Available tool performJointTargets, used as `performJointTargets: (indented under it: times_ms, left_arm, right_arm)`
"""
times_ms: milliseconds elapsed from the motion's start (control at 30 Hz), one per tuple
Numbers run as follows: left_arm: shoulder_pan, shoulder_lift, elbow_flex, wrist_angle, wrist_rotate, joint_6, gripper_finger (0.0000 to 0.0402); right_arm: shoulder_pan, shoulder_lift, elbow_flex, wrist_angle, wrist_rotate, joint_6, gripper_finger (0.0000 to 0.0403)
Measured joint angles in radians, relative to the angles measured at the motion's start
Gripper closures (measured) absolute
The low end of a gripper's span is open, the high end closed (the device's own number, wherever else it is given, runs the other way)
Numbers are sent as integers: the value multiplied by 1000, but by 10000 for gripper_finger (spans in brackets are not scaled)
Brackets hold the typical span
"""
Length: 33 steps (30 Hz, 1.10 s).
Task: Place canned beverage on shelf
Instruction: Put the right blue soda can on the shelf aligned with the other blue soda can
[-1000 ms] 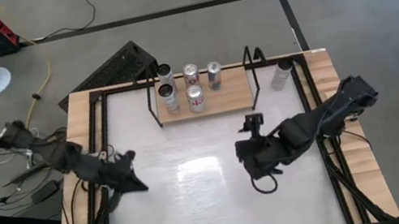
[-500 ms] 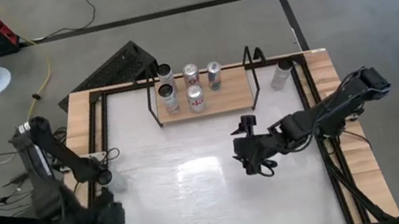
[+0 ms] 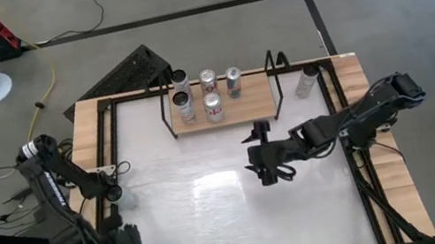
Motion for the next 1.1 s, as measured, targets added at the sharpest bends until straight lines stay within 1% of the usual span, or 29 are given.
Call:
performJointTargets:
  times_ms: [133,300,400,500,600,700,900,1000,1100]
  left_arm:
    - [35,0,0,-24,62,-60,285]
    - [63,0,0,-9,102,-108,203]
    - [65,0,0,1,106,-107,162]
    - [65,0,0,-2,84,-84,134]
    - [64,0,0,-9,53,-55,119]
    - [64,10,0,-17,45,-25,116]
    - [38,73,-1,-49,108,30,117]
    - [25,105,-1,-61,152,59,117]
    - [14,132,-1,-71,163,62,117]
  right_arm:
    - [-30,0,0,-2,-31,-27,24]
    - [-47,0,0,-2,-53,-57,24]
    - [-52,0,0,-2,-74,-85,24]
    - [-60,0,0,3,-103,-107,24]
    - [-72,0,0,4,-110,-119,24]
    - [-88,0,0,12,-132,-132,24]
    - [-119,0,0,31,-192,-159,24]
    - [-134,0,0,32,-210,-167,24]
    - [-146,0,0,32,-210,-175,24]
